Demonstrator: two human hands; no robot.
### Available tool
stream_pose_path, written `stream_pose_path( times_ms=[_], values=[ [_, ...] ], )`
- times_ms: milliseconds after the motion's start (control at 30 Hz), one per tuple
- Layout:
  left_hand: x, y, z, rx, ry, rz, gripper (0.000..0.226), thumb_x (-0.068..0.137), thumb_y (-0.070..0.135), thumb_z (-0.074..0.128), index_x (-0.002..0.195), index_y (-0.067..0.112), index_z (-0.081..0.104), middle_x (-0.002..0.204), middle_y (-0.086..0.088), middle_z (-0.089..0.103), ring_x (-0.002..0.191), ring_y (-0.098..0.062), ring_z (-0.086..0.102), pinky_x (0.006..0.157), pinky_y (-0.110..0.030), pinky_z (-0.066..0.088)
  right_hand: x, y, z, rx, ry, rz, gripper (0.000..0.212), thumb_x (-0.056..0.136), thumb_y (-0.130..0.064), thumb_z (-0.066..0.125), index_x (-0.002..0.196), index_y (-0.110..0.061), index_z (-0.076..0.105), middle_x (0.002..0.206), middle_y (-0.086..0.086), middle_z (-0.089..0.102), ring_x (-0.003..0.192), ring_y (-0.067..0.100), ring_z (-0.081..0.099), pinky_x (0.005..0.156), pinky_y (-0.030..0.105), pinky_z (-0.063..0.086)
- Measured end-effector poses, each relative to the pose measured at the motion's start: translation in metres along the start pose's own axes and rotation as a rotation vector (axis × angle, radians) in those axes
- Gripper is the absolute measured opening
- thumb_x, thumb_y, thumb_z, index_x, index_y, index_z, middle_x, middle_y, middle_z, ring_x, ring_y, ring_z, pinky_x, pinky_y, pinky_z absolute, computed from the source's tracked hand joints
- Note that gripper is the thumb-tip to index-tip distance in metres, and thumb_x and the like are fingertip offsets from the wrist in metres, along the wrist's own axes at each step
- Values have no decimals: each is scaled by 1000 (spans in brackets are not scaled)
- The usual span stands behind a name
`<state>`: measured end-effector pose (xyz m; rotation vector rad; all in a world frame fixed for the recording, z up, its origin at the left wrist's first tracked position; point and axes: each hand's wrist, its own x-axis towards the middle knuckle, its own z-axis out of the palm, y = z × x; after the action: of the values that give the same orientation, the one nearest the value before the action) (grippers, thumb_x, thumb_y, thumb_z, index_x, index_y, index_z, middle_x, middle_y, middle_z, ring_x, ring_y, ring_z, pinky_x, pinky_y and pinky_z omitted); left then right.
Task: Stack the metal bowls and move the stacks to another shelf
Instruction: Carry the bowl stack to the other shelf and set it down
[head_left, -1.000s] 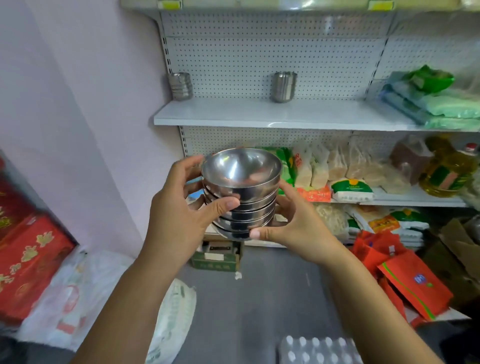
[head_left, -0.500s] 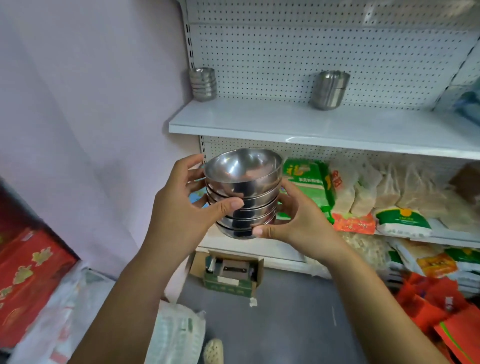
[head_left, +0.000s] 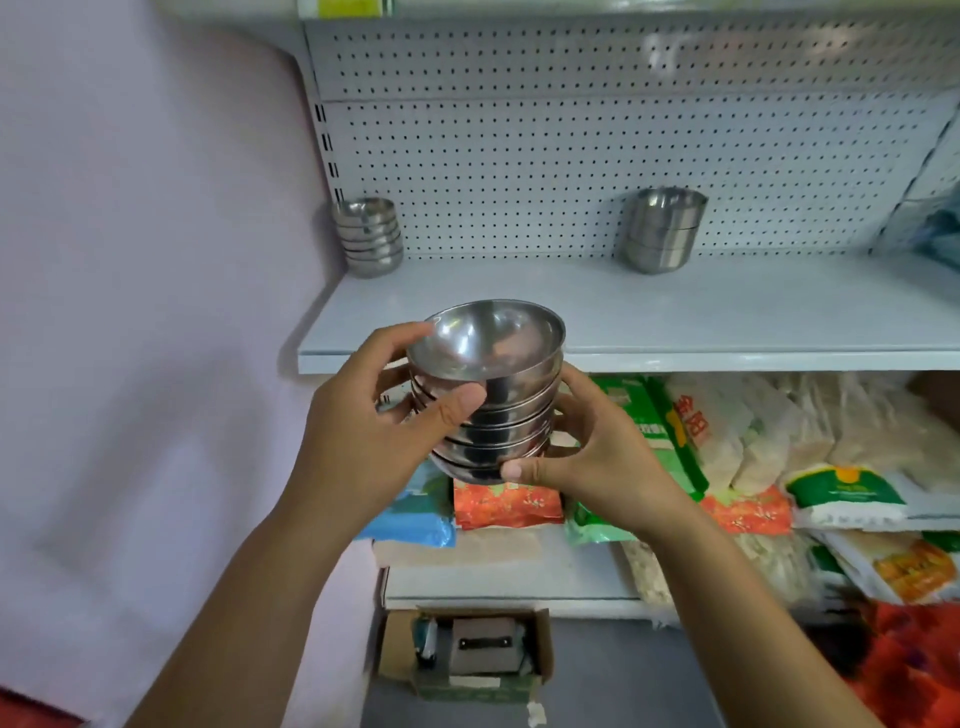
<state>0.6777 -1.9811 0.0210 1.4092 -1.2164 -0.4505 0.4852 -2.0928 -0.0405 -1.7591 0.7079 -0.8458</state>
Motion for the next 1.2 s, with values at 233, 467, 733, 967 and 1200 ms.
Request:
stream_pose_path(
  times_ms=[233,467,733,967,1200],
  values=[
    [77,-35,14,60,21,2,34,68,53,76,92,29,68,94,20,72,102,2,68,76,-8,50,80,29,-18,-30,-5,28,103,64,-17,99,149,-38,44,126,-4,72,119,13,67,103,47,56],
    [156,-69,39,54,73,8,32,72,48,72,90,22,64,95,13,71,108,0,66,76,-11,52,180,63,-50,-19,-88,1,99,63,-22,99,145,-43,47,124,1,71,120,21,65,99,50,57],
    [233,-110,73,40,103,-14,28,76,38,75,91,19,62,96,7,76,110,2,66,82,-8,49,278,106,-83,-14,-173,-7,103,62,-15,99,146,-43,46,123,1,69,118,21,65,97,44,59],
    [270,-153,80,112,96,-3,30,79,38,73,96,16,62,95,10,74,107,-2,68,92,-16,51,321,147,-80,15,-206,27,106,59,-24,100,146,-45,44,132,2,65,122,19,63,98,43,59],
    [297,-185,65,72,29,7,32,81,36,73,105,19,59,103,10,73,115,-5,66,95,-18,52,340,165,-61,34,-157,47,107,63,-24,100,149,-45,40,136,-1,62,126,15,61,97,34,59]
  ],
)
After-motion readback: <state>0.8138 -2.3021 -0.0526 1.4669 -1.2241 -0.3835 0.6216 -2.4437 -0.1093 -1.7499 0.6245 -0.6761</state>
